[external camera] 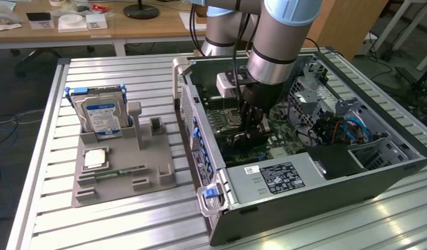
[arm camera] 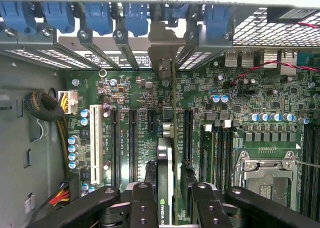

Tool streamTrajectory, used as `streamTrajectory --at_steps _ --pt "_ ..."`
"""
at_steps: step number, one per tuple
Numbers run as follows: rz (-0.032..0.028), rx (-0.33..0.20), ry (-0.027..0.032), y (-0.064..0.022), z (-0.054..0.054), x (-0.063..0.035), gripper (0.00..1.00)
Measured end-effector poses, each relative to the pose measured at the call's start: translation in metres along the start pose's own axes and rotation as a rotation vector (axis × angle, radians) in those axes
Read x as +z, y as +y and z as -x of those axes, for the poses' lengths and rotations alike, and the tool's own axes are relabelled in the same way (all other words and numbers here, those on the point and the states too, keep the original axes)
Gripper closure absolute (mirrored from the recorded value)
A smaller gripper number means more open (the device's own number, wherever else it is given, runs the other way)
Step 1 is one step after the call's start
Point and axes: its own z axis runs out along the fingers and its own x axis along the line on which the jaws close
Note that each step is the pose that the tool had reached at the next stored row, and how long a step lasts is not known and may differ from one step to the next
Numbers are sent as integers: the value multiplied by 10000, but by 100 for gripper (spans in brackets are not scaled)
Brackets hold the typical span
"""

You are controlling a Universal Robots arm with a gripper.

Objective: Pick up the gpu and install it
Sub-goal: 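Insert the gpu into the slot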

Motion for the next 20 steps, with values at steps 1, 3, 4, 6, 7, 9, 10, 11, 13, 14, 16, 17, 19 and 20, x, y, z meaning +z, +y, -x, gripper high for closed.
streamTrajectory --at_steps 1,3,4,6,7,9,10,11,13,14,16,17,19,20 --pt "0 0 0 0 0 0 67" --pt "0 0 0 0 0 0 67" --pt "0 0 0 0 0 0 67" --pt "0 0 0 0 0 0 67" --pt "0 0 0 0 0 0 67" --pt "1 0 2 0 0 0 68" --pt "1 0 1 0 0 0 74" --pt "0 -1 1 0 0 0 74" --pt "1 0 1 0 0 0 74" --pt "0 0 1 0 0 0 74" --pt "0 -1 1 0 0 0 74" --pt "0 0 0 0 0 0 74" --pt "0 0 1 0 0 0 74" --pt "0 -1 -1 0 0 0 74"
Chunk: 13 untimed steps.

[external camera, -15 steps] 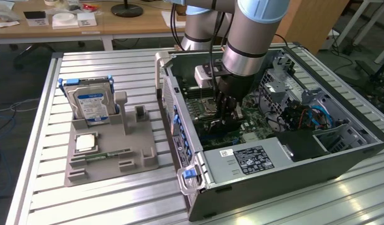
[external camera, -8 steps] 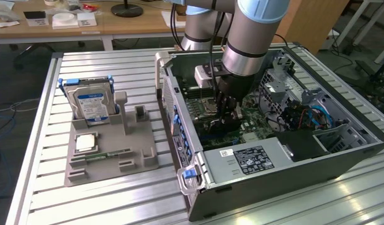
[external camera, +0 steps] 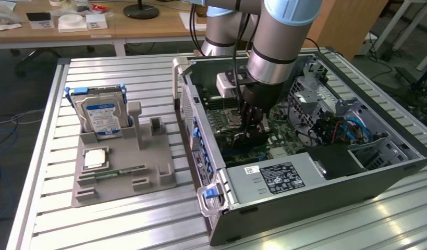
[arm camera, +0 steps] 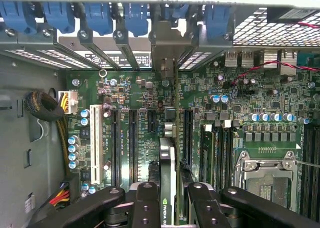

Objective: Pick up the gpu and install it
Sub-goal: 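Insert the gpu into the slot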

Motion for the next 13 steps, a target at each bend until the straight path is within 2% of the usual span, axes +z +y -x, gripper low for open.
streamTrajectory --at_steps 2,4,5,7,8,9,11,13 --pt "0 1 2 0 0 -10 74" --pt "3 0 46 -2 1 -23 74" --pt "8 0 84 -3 1 -28 74" --pt "8 5 217 -3 1 -29 74" --pt "7 4 260 -4 1 -28 74" --pt "7 2 275 -4 1 -28 74" --pt "8 1 263 -4 0 -30 74" --pt "9 2 135 -3 1 -30 74"
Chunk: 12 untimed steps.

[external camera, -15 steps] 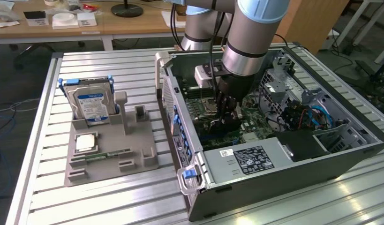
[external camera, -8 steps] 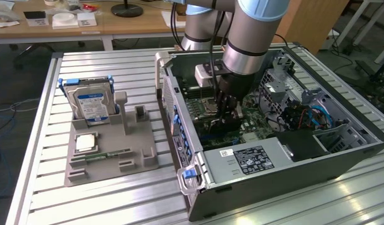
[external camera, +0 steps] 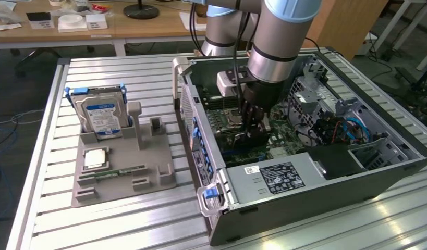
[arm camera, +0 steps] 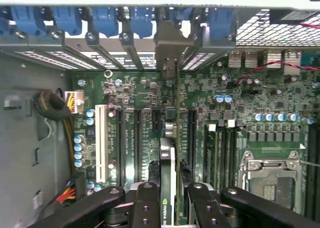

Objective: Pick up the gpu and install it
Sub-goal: 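Insert the gpu into the slot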

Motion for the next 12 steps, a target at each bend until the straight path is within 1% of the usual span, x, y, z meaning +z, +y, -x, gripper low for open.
streamTrajectory --at_steps 1,2,7,12 --pt "2 1 -32 1 0 -1 74" --pt "1 2 -36 0 0 0 74" --pt "6 7 -39 -50 -5 0 74" --pt "6 9 -47 -47 -4 0 74"
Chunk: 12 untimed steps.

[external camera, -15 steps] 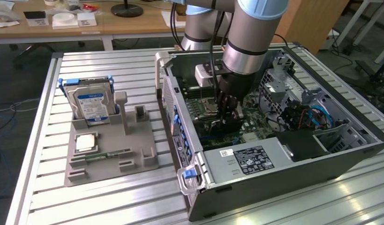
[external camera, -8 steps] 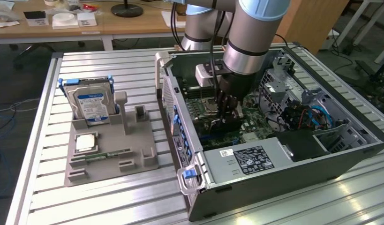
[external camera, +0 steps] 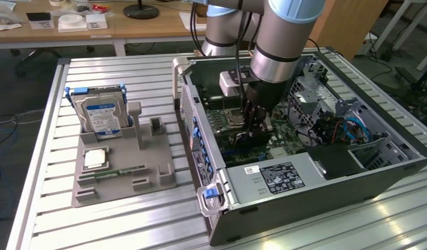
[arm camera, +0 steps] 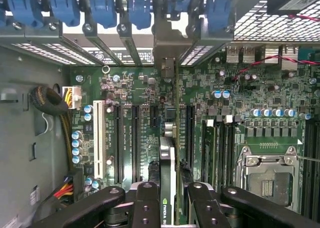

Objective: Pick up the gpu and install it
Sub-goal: 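Insert the gpu into the slot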

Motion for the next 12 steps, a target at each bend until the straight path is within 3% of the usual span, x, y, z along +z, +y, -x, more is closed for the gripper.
streamTrajectory --at_steps 4,9,12 --pt "0 6 -30 9 -1 -1 74" --pt "-3 26 -110 14 -1 0 74" --pt "-6 24 -111 14 -1 10 74"
